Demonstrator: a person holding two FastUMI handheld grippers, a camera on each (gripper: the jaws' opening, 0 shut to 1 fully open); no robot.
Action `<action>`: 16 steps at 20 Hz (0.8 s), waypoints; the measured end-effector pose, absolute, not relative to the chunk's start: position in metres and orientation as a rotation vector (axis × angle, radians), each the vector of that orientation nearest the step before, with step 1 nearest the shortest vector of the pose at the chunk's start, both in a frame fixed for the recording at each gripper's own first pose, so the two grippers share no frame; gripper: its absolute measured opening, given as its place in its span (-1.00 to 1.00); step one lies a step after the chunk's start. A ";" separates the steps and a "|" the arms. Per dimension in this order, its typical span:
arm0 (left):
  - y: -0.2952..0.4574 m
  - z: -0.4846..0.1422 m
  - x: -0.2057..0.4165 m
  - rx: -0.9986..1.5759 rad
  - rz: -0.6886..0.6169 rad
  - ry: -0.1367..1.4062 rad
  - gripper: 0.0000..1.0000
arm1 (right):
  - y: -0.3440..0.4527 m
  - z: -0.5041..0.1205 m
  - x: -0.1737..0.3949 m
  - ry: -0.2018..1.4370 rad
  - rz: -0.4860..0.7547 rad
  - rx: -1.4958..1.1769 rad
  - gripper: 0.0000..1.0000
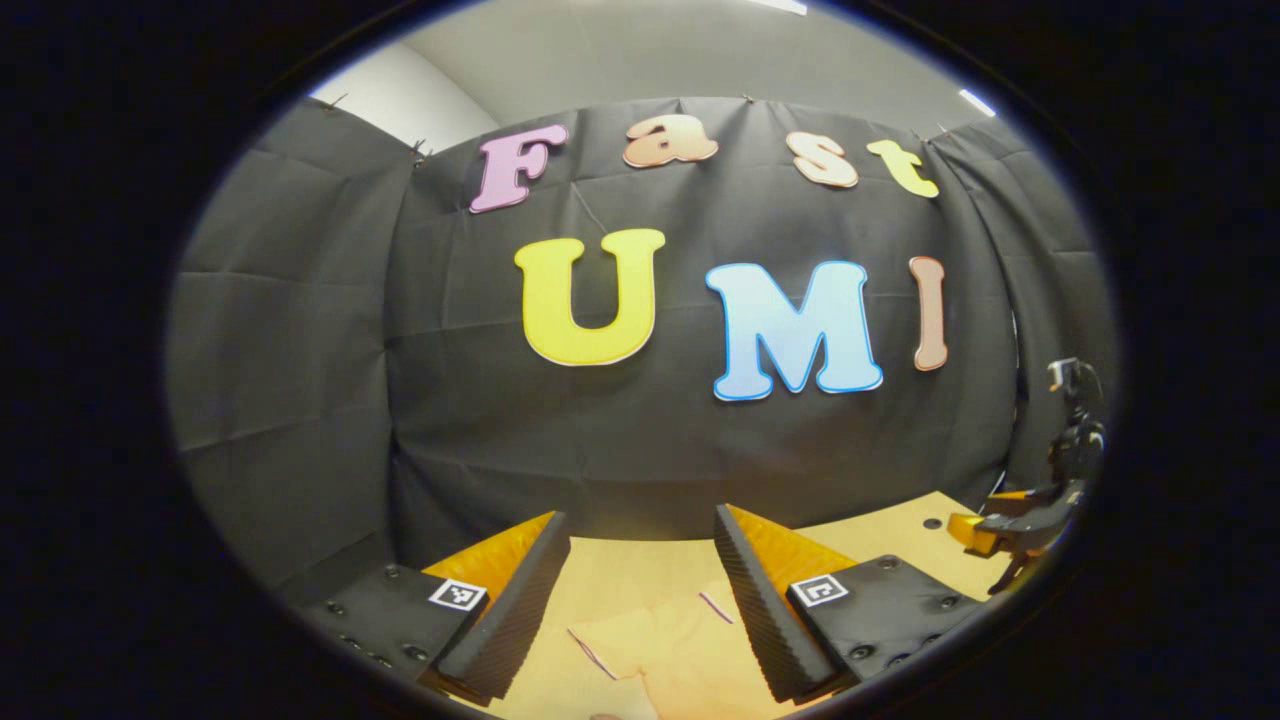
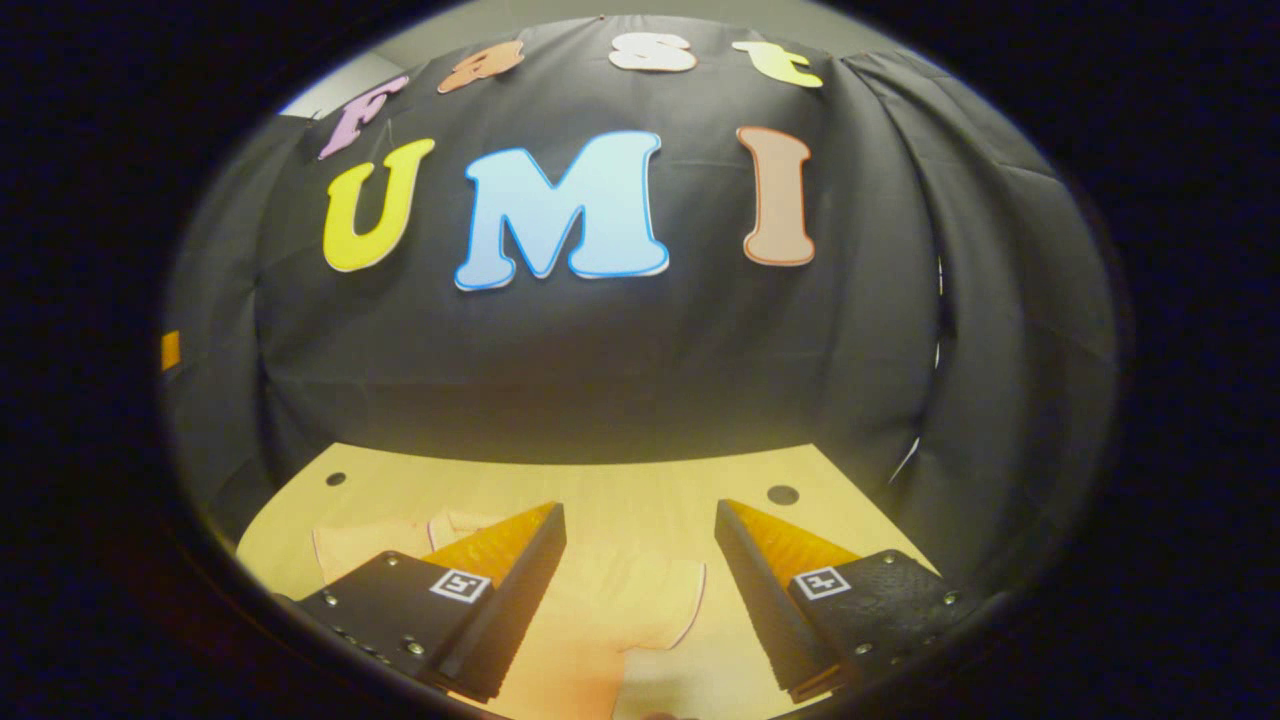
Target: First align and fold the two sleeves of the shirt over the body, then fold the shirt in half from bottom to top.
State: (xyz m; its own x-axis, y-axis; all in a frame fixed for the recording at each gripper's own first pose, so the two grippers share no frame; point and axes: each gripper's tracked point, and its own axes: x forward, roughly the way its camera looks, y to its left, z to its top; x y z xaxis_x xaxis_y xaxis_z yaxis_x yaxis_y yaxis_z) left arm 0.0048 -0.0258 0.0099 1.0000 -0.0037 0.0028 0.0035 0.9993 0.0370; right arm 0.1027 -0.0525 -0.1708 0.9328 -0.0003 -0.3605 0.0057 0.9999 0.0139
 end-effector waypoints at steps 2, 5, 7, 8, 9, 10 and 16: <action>-0.021 0.009 0.001 0.042 0.012 0.000 0.87 | -0.059 -0.203 0.113 0.439 -0.010 0.023 0.89; -0.014 0.008 -0.003 0.045 0.039 0.007 0.87 | -0.072 -0.251 0.122 0.539 -0.032 0.010 0.89; -0.010 0.005 -0.004 0.044 0.057 0.015 0.87 | -0.079 -0.280 0.123 0.588 -0.042 0.008 0.90; -0.008 0.004 -0.004 0.045 0.067 0.020 0.87 | -0.082 -0.295 0.124 0.612 -0.046 0.009 0.90; -0.005 0.003 -0.004 0.046 0.075 0.025 0.87 | -0.085 -0.304 0.125 0.629 -0.051 0.005 0.89; -0.002 0.003 -0.004 0.048 0.083 0.028 0.87 | -0.087 -0.315 0.126 0.648 -0.055 0.000 0.90; 0.003 0.003 -0.006 0.069 0.114 0.035 0.87 | -0.092 -0.363 0.129 0.760 -0.065 -0.004 0.90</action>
